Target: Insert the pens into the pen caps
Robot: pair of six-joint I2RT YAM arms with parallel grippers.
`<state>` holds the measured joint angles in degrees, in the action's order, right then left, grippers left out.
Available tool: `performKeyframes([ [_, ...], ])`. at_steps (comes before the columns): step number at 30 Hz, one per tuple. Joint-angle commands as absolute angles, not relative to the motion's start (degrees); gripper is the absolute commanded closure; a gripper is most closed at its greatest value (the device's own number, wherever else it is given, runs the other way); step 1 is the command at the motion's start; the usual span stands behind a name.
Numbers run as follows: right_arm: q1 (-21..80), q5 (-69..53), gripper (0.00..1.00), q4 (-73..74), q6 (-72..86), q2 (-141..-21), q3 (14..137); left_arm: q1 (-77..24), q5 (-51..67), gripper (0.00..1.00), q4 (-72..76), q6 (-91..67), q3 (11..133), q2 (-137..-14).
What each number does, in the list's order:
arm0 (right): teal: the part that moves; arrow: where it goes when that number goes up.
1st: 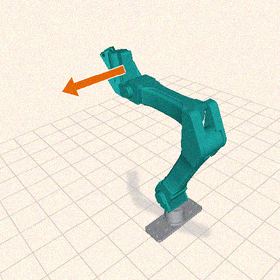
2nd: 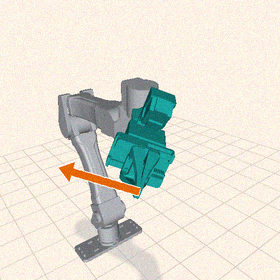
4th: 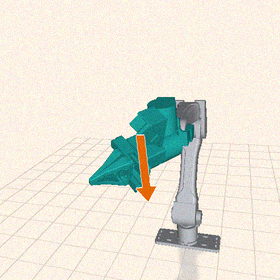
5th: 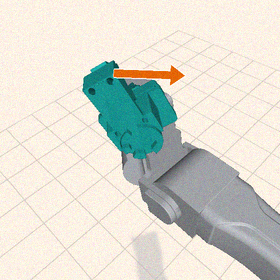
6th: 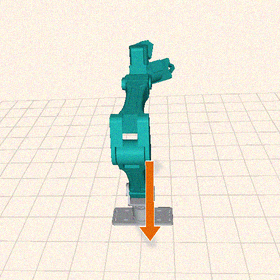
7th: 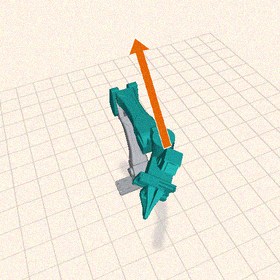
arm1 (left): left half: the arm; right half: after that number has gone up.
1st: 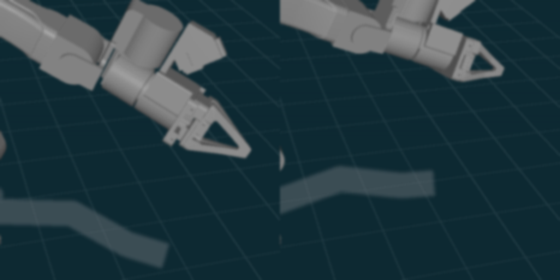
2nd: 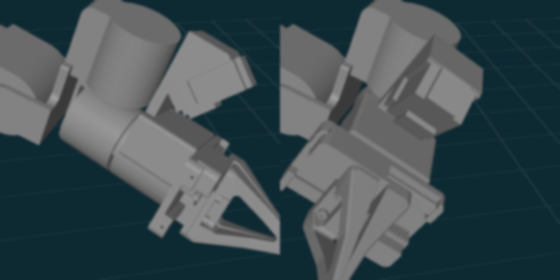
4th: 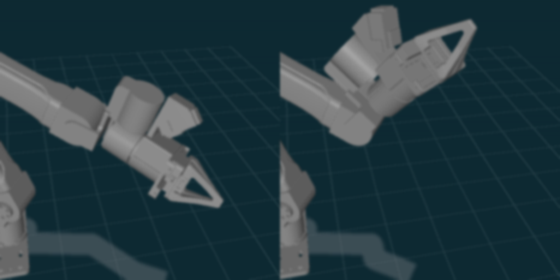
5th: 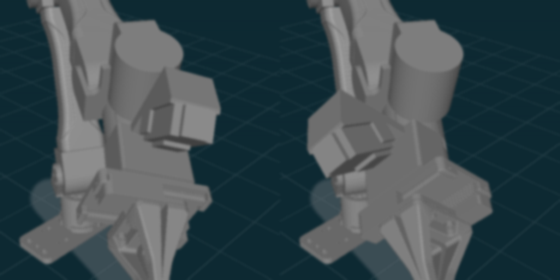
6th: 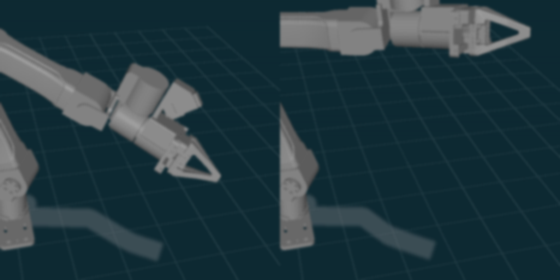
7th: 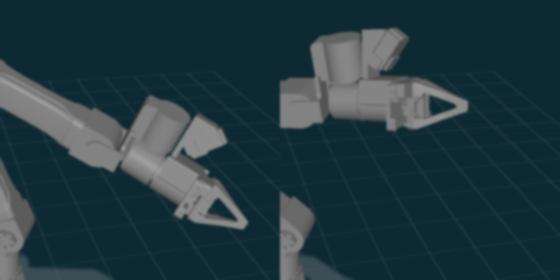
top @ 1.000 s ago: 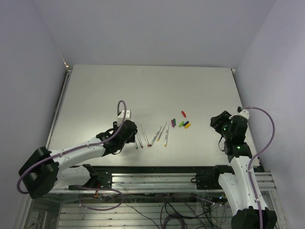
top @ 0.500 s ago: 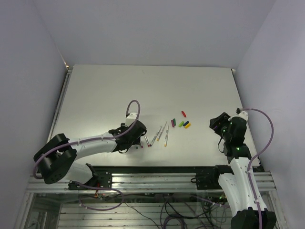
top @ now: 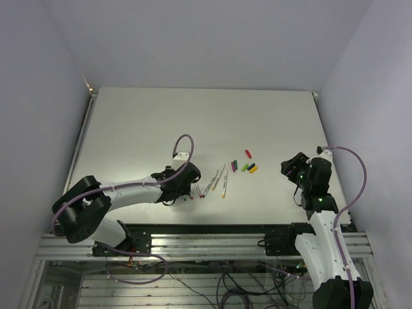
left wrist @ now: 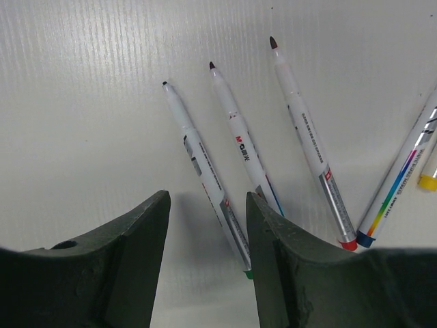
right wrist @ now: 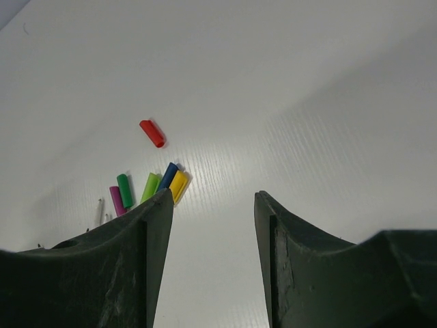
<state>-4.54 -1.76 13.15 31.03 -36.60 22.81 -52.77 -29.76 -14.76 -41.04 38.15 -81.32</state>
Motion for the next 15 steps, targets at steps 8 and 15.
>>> performKeyframes([
  [8, -4.7, -2.8, 0.48, 11.1, 31.2, -37.0, 22.3, -53.2, -31.5, 0.42, -18.4, -42.5, 41.0, -84.2],
  [15, -4.7, -3.1, 0.48, 11.1, 31.4, -37.2, 22.2, -53.2, -32.0, 0.41, -22.2, -42.3, 42.1, -85.9],
])
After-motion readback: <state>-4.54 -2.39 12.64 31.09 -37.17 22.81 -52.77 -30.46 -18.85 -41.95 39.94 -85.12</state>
